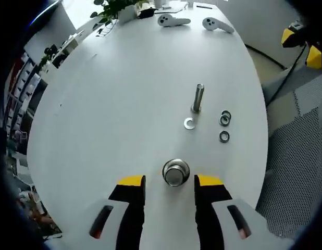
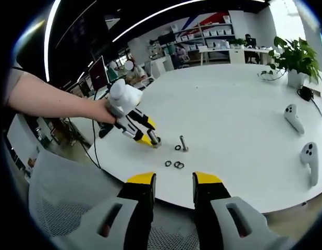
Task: Place the washer onto the threaded stud by aligning its center hole with the stud, sliding it down to the base, and recovering from edge contact or off-axis alignment until the washer reaches the visible bottom stop.
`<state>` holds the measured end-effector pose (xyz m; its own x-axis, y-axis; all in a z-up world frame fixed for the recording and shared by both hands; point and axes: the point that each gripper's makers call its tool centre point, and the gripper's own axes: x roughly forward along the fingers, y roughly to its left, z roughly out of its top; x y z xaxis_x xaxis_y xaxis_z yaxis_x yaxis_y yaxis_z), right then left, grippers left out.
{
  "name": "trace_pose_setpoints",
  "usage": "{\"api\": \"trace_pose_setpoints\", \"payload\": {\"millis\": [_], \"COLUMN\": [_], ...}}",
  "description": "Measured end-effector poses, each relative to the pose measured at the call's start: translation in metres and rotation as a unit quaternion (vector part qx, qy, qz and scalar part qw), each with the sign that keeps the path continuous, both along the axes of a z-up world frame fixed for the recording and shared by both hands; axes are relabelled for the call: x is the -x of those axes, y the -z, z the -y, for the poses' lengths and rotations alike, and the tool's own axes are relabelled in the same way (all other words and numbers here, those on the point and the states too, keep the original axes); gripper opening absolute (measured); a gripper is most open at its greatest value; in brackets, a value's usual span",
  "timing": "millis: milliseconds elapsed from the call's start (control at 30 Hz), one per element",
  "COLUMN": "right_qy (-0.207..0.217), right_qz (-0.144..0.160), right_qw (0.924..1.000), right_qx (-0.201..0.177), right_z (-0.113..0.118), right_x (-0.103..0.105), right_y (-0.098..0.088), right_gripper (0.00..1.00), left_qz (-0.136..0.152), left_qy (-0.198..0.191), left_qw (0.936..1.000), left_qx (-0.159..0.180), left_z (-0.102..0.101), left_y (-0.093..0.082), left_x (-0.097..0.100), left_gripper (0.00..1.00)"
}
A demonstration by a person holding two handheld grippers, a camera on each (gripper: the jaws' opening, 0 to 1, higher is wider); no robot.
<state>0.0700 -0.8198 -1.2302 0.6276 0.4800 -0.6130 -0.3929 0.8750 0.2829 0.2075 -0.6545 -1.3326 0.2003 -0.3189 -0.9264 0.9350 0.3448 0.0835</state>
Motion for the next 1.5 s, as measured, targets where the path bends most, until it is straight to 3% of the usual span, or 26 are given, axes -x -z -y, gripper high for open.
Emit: {"api": "trace_pose_setpoints", "payload": {"millis": [233, 400, 500, 567, 700, 733, 900, 1067, 1133, 1300, 1433, 1500], "right_qy": [-0.01, -0.016, -0.023, -0.021, -0.01, -0.009, -0.006, -0.006, -0.002, -0.009, -0.004, -0.004], "right_qz": [-0.01, -0.007, -0.01, -0.01, -0.009, -0.01, -0.011, -0.02, -0.02, -0.026, -0.023, -0.02], "right_qw": [0.9999, 0.9996, 0.9992, 0.999, 0.9983, 0.9983, 0.9971, 0.9968, 0.9972, 0.9976, 0.9981, 0.9983], "right_qx": [0.01, 0.023, 0.032, 0.038, 0.056, 0.056, 0.075, 0.077, 0.072, 0.064, 0.056, 0.055], "right_z": [-0.001, -0.001, -0.001, 0.001, 0.008, 0.008, 0.013, 0.012, 0.012, 0.008, 0.008, 0.008], "right_x": [0.003, 0.004, 0.005, 0.005, 0.005, 0.004, 0.004, 0.006, 0.006, 0.009, 0.008, 0.007], "right_y": [0.005, 0.005, 0.008, 0.009, 0.01, 0.01, 0.012, 0.014, 0.013, 0.013, 0.011, 0.009], "right_gripper": [0.31, 0.33, 0.34, 0.35, 0.35, 0.35, 0.36, 0.36, 0.36, 0.35, 0.34, 0.34], "left_qz": [0.041, 0.056, 0.065, 0.071, 0.07, 0.075, 0.082, 0.085, 0.078, 0.089, 0.081, 0.09], "left_qy": [-0.042, -0.107, -0.107, -0.122, -0.183, -0.186, -0.195, -0.199, -0.208, -0.194, -0.209, -0.201], "left_qw": [0.9968, 0.9844, 0.984, 0.9794, 0.956, 0.953, 0.9462, 0.9427, 0.9383, 0.9348, 0.924, 0.9284], "left_qx": [0.055, 0.128, 0.127, 0.144, 0.219, 0.227, 0.245, 0.254, 0.265, 0.284, 0.31, 0.299], "left_z": [-0.012, -0.025, -0.038, -0.044, -0.053, -0.056, -0.071, -0.085, -0.086, -0.09, -0.092, -0.093], "left_y": [-0.028, -0.057, -0.063, -0.071, -0.098, -0.103, -0.119, -0.123, -0.127, -0.142, -0.147, -0.146], "left_x": [0.009, 0.022, 0.032, 0.037, 0.053, 0.057, 0.09, 0.104, 0.108, 0.126, 0.141, 0.149], "left_gripper": [0.35, 0.35, 0.35, 0.35, 0.36, 0.36, 0.36, 0.36, 0.36, 0.36, 0.36, 0.36]}}
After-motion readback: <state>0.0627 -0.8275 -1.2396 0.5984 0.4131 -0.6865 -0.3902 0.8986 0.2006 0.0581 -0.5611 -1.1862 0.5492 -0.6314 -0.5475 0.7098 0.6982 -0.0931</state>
